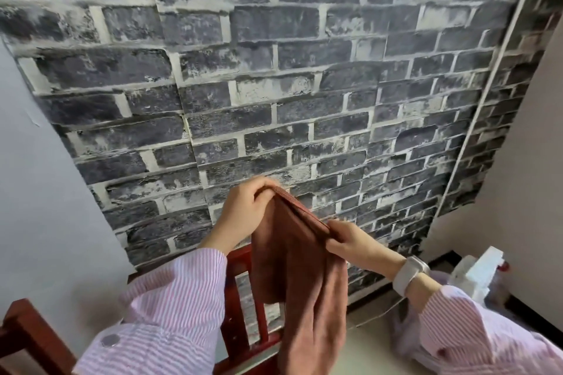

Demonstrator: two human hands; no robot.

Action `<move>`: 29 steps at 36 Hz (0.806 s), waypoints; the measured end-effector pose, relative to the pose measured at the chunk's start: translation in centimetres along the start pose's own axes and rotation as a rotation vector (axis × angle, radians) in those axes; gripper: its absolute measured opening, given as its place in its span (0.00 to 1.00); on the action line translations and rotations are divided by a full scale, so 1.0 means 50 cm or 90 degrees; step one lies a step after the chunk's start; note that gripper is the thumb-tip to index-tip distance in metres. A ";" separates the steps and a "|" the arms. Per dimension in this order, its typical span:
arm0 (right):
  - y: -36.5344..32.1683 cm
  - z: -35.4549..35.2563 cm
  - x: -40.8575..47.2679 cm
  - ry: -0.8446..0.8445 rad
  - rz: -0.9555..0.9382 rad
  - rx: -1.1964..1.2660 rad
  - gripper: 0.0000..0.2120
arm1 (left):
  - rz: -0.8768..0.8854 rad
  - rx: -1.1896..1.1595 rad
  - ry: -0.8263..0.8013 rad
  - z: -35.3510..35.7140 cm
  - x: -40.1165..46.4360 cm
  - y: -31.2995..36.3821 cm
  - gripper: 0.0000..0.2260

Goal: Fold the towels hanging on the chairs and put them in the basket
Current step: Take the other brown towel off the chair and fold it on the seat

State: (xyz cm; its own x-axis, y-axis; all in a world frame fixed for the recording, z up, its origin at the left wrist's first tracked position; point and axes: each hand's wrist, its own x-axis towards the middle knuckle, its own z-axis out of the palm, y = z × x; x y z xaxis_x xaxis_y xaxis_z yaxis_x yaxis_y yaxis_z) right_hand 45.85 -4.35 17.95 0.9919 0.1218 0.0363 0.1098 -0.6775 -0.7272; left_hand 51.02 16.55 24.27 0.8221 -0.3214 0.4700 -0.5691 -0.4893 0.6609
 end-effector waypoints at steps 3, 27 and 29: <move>0.032 -0.009 -0.009 0.000 0.013 -0.038 0.09 | -0.016 0.049 0.040 0.010 -0.006 -0.021 0.09; -0.033 -0.074 -0.008 0.012 -0.077 -0.007 0.07 | -0.149 -0.258 -0.189 0.141 -0.096 -0.009 0.05; -0.001 -0.078 -0.019 -0.023 -0.050 -0.016 0.07 | -0.124 -0.209 -0.202 0.139 -0.092 0.001 0.08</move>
State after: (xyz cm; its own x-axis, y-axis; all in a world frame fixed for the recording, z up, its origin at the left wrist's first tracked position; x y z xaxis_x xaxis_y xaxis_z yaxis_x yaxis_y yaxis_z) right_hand 45.16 -7.26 20.63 0.9773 0.2011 0.0669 0.1887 -0.6824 -0.7062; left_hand 47.34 12.38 18.06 0.8496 -0.5053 0.1510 -0.3370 -0.3000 0.8924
